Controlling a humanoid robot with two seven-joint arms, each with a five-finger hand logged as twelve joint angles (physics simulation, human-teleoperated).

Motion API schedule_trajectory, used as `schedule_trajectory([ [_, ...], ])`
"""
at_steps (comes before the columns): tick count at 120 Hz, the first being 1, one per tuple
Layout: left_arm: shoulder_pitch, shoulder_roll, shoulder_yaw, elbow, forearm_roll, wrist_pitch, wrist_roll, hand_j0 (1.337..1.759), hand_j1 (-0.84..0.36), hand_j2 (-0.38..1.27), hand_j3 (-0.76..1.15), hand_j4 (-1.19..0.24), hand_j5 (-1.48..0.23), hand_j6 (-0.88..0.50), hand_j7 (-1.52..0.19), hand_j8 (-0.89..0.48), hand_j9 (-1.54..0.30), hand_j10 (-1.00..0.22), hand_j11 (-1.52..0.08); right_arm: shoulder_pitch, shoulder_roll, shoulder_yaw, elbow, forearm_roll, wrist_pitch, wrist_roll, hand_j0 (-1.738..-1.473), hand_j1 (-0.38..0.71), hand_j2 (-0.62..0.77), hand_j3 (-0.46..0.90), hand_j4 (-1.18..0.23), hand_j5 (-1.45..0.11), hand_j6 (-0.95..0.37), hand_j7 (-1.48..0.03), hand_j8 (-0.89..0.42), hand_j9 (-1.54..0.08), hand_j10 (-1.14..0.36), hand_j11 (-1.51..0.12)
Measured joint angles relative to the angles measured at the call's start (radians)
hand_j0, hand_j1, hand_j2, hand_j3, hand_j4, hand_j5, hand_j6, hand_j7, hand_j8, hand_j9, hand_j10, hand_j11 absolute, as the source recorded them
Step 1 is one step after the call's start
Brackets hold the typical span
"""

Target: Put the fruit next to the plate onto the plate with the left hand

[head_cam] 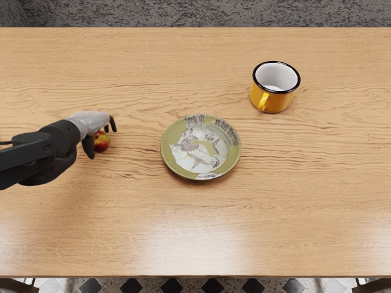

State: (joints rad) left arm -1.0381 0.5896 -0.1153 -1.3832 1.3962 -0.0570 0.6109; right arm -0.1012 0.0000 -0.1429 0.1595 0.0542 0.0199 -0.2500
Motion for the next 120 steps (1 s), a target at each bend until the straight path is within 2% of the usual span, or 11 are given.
schedule_trajectory([
  [35, 0.017, -0.003, 0.001, 0.010, 0.014, 0.040, 0.000, 1.658, -0.17, 0.09, 0.00, -0.44, -0.57, -0.44, -0.57, -0.44, -0.57, -0.44, -0.57, 0.000, 0.000, 0.000, 0.000, 0.001, -0.002, 0.000, -1.658, -0.35, 0.00, 0.00, 0.00, 0.00, 0.00, 0.00, 0.00, 0.00, 0.00, 0.00],
  [69, 0.029, -0.004, 0.002, 0.010, 0.020, 0.052, 0.000, 1.658, -0.27, 0.12, 0.00, -0.52, -0.67, -0.51, -0.68, -0.52, -0.68, -0.52, -0.68, 0.000, 0.000, 0.000, 0.000, 0.001, -0.003, 0.000, -1.658, -0.35, 0.00, 0.00, 0.00, 0.00, 0.00, 0.00, 0.00, 0.00, 0.00, 0.00],
  [86, 0.030, -0.002, 0.002, 0.010, 0.020, 0.053, 0.000, 1.656, -0.29, 0.19, 0.00, -0.59, -0.75, -0.50, -0.76, -0.50, -0.77, -0.58, -0.77, 0.000, 0.000, 0.000, 0.000, 0.001, -0.003, 0.000, -1.658, -0.35, 0.00, 0.00, 0.00, 0.00, 0.00, 0.00, 0.00, 0.00, 0.00, 0.00],
  [105, 0.029, -0.002, 0.001, 0.008, 0.019, 0.049, 0.000, 1.653, -0.32, 0.30, 0.00, -0.70, -0.92, -0.44, -0.92, -0.45, -0.93, -0.69, -0.93, 0.000, 0.000, 0.000, 0.000, 0.001, -0.003, 0.000, -1.658, -0.35, 0.00, 0.00, 0.00, 0.00, 0.00, 0.00, 0.00, 0.00, 0.00, 0.00],
  [120, 0.018, -0.002, 0.001, 0.006, 0.014, 0.043, 0.001, 1.652, -0.37, 0.39, 0.00, -0.63, -1.03, -0.37, -1.02, -0.38, -1.01, -0.75, -1.00, 0.000, 0.000, 0.000, 0.000, 0.001, -0.003, 0.000, -1.658, -0.35, 0.00, 0.00, 0.00, 0.00, 0.00, 0.00, 0.00, 0.00, 0.00, 0.00],
])
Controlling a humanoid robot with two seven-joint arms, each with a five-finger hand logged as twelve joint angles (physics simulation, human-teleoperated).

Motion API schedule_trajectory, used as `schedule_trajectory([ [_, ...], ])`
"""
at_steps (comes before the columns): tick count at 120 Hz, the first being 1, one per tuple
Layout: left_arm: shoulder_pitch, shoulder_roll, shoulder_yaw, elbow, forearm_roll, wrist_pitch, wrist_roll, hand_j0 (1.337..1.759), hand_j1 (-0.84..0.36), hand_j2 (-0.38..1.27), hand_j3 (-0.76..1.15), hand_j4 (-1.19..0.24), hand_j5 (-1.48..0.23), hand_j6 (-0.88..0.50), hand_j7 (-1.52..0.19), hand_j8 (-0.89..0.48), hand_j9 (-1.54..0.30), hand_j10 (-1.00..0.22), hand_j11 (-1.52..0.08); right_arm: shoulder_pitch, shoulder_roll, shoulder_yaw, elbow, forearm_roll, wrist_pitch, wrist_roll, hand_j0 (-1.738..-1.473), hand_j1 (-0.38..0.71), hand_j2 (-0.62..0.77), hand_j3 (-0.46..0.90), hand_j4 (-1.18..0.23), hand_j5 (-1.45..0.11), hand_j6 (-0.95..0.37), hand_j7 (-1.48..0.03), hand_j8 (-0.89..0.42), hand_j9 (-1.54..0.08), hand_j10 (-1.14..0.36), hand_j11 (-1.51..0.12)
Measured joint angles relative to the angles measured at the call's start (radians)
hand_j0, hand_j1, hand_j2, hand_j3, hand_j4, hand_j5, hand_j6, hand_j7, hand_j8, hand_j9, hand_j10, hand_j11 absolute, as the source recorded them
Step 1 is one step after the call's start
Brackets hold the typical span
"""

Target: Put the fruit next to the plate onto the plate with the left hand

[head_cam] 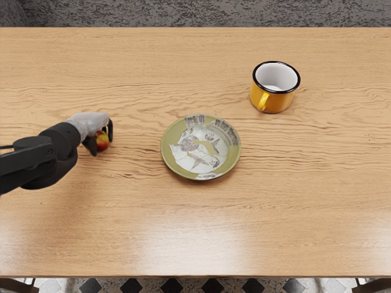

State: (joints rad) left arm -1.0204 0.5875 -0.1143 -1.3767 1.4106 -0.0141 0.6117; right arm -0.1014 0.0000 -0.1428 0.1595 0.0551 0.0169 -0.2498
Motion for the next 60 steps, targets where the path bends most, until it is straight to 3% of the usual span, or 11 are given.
schedule_trajectory([
  [15, -0.040, -0.001, -0.002, -0.002, -0.006, -0.005, 0.000, 1.650, -0.42, 0.46, 0.00, -0.57, -1.10, -0.31, -1.06, -0.34, -1.05, -0.78, -1.05, 0.000, 0.000, 0.000, 0.000, 0.000, 0.000, 0.000, -1.658, -0.35, 0.00, 0.00, 0.00, 0.00, 0.00, 0.00, 0.00, 0.00, 0.00, 0.00],
  [32, -0.080, -0.033, -0.004, -0.026, -0.010, -0.006, 0.000, 1.650, -0.42, 0.58, 0.00, -0.61, -1.14, -0.32, -1.09, -0.33, -1.07, -0.80, -1.07, 0.000, 0.000, 0.000, 0.000, 0.000, 0.000, 0.000, -1.658, -0.35, 0.00, 0.00, 0.00, 0.00, 0.00, 0.00, 0.00, 0.00, 0.00, 0.00],
  [47, -0.155, -0.040, -0.005, -0.073, -0.013, -0.010, 0.000, 1.651, -0.38, 0.54, 0.00, -0.66, -1.15, -0.35, -1.09, -0.36, -1.08, -0.80, -1.08, 0.000, 0.000, 0.000, 0.000, 0.000, 0.000, 0.000, -1.658, -0.35, 0.00, 0.00, 0.00, 0.00, 0.00, 0.00, 0.00, 0.00, 0.00, 0.00],
  [60, -0.185, -0.122, -0.010, -0.093, -0.014, -0.028, 0.000, 1.651, -0.38, 0.55, 0.00, -0.68, -1.16, -0.35, -1.10, -0.36, -1.07, -0.80, -1.07, -0.001, 0.000, 0.000, 0.000, 0.000, 0.000, 0.000, -1.658, -0.35, 0.00, 0.00, 0.00, 0.00, 0.00, 0.00, 0.00, 0.00, 0.00, 0.00],
])
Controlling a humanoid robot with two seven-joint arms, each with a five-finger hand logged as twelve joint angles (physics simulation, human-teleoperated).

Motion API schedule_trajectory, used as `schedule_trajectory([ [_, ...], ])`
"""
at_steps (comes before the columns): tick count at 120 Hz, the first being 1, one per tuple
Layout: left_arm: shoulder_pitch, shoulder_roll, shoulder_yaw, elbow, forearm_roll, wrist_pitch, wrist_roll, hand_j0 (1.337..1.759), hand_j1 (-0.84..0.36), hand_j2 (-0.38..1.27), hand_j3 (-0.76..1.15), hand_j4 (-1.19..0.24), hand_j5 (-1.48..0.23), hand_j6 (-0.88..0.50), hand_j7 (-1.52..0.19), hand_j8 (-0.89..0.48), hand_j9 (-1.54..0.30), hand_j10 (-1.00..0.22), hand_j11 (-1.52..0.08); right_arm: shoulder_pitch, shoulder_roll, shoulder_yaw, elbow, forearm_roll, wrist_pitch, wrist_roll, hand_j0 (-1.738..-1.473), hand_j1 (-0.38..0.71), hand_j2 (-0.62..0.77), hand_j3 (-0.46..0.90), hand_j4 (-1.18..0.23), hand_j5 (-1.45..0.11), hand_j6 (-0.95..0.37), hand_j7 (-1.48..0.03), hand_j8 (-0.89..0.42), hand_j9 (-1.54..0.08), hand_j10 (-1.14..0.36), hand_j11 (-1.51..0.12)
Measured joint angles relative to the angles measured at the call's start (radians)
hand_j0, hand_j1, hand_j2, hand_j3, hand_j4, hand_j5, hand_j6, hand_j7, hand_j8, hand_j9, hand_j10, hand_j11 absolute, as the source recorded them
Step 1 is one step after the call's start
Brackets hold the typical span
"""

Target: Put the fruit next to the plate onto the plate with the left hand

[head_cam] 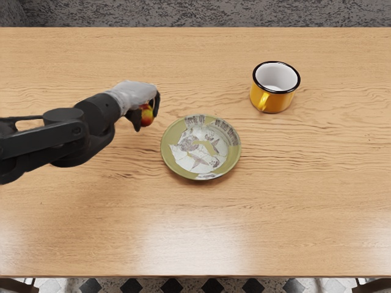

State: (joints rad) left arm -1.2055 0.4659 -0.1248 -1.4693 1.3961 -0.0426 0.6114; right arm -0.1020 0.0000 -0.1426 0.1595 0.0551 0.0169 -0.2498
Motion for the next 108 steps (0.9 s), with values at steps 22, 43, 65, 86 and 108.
schedule_trajectory([
  [22, -0.023, -0.094, -0.013, -0.009, -0.013, -0.018, -0.001, 1.653, -0.34, 0.48, 0.00, -0.72, -1.16, -0.38, -1.08, -0.40, -1.07, -0.80, -1.07, -0.001, 0.000, 0.000, 0.000, 0.000, 0.000, 0.000, -1.658, -0.35, 0.00, 0.00, 0.00, 0.00, 0.00, 0.00, 0.00, 0.00, 0.00, 0.00],
  [43, -0.019, -0.167, -0.020, -0.002, -0.018, -0.020, -0.001, 1.655, -0.33, 0.52, 0.00, -0.73, -1.15, -0.41, -1.09, -0.41, -1.06, -0.79, -1.06, -0.001, 0.000, 0.000, 0.000, 0.000, -0.001, 0.000, -1.658, -0.35, 0.00, 0.00, 0.00, 0.00, 0.00, 0.00, 0.00, 0.00, 0.00, 0.00],
  [65, 0.007, -0.239, -0.010, 0.046, -0.014, -0.020, -0.001, 1.654, -0.30, 0.50, 0.00, -0.74, -1.13, -0.44, -1.08, -0.48, -1.05, -0.79, -1.06, -0.002, 0.000, 0.000, -0.001, 0.000, -0.001, 0.000, -1.658, -0.35, 0.00, 0.00, 0.00, 0.00, 0.00, 0.00, 0.00, 0.00, 0.00, 0.00],
  [86, 0.022, -0.242, 0.000, 0.085, -0.013, -0.020, 0.000, 1.655, -0.30, 0.58, 0.00, -0.74, -1.10, -0.47, -1.06, -0.50, -1.04, -0.78, -1.04, -0.004, 0.000, -0.001, -0.001, 0.000, -0.002, 0.000, -1.658, -0.35, 0.00, 0.00, 0.00, 0.00, 0.00, 0.00, 0.00, 0.00, 0.00, 0.00],
  [108, 0.023, -0.250, -0.010, 0.093, -0.009, -0.007, 0.000, 1.657, -0.07, 0.29, 0.00, -0.43, -0.62, -0.32, -0.60, -0.33, -0.59, -0.45, -0.59, -0.004, 0.000, -0.001, -0.001, 0.000, -0.002, 0.000, -1.658, -0.35, 0.00, 0.00, 0.00, 0.00, 0.00, 0.00, 0.00, 0.00, 0.00, 0.00],
])
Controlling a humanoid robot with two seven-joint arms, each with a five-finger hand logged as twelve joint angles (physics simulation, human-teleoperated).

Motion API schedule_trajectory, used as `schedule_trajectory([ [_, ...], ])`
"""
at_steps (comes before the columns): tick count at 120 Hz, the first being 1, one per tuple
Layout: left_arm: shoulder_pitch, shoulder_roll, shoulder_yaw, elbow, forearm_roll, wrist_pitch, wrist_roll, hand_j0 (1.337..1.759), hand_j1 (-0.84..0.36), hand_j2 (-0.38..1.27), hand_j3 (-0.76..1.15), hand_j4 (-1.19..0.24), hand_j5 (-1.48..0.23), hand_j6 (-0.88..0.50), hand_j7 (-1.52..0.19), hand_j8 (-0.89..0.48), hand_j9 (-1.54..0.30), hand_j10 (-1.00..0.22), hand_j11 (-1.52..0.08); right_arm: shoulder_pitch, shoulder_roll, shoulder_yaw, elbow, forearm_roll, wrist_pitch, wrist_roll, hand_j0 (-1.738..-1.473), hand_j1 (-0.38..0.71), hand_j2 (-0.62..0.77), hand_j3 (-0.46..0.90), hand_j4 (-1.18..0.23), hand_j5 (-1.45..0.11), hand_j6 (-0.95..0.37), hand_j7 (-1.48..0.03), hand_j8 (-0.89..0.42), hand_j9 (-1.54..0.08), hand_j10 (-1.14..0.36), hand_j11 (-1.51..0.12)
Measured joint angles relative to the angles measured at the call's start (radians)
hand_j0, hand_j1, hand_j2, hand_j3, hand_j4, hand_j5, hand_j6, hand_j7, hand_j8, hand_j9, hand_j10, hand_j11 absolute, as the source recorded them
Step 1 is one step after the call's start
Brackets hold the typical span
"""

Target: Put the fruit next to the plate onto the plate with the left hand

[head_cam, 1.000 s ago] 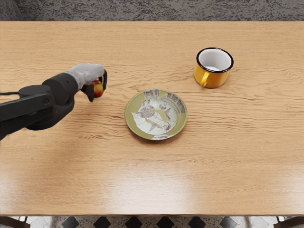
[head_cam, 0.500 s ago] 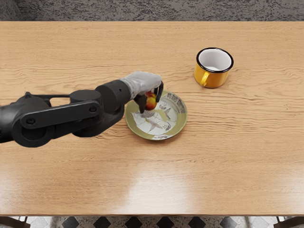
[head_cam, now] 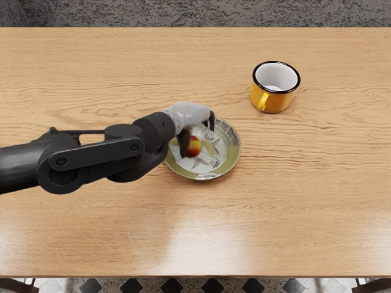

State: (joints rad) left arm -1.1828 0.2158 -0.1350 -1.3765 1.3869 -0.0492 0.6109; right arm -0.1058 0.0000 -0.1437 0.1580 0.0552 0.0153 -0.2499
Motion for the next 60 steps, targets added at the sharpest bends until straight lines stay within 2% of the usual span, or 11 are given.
schedule_trajectory([
  [28, -0.014, 0.009, -0.010, -0.005, -0.035, -0.003, 0.000, 1.658, 0.16, 0.10, 0.00, -0.19, -0.27, -0.15, -0.26, -0.16, -0.26, -0.20, -0.26, 0.000, 0.000, 0.000, 0.000, 0.000, 0.000, 0.000, -1.658, -0.35, 0.00, 0.00, 0.00, 0.00, 0.00, 0.00, 0.00, 0.00, 0.00, 0.00],
  [41, -0.046, 0.088, -0.080, -0.022, -0.233, -0.053, 0.000, 1.658, 0.22, 0.06, 0.00, -0.12, -0.17, -0.10, -0.17, -0.10, -0.16, -0.13, -0.16, 0.000, 0.000, 0.000, 0.000, -0.001, 0.000, 0.000, -1.658, -0.35, 0.00, 0.00, 0.00, 0.00, 0.00, 0.00, 0.00, 0.00, 0.00, 0.00],
  [50, -0.041, 0.169, -0.173, -0.041, -0.420, -0.187, 0.000, 1.658, 0.25, 0.05, 0.00, -0.09, -0.13, -0.08, -0.12, -0.08, -0.12, -0.09, -0.12, 0.000, 0.000, 0.000, 0.001, -0.001, 0.000, 0.000, -1.658, -0.35, 0.00, 0.00, 0.00, 0.00, 0.00, 0.00, 0.00, 0.00, 0.00, 0.00],
  [60, -0.040, 0.331, -0.261, -0.058, -0.643, -0.365, 0.000, 1.658, 0.28, 0.03, 0.00, -0.07, -0.09, -0.06, -0.09, -0.06, -0.09, -0.07, -0.09, 0.000, 0.000, 0.000, 0.000, -0.001, 0.000, 0.000, -1.658, -0.35, 0.00, 0.00, 0.00, 0.00, 0.00, 0.00, 0.00, 0.00, 0.00, 0.00],
])
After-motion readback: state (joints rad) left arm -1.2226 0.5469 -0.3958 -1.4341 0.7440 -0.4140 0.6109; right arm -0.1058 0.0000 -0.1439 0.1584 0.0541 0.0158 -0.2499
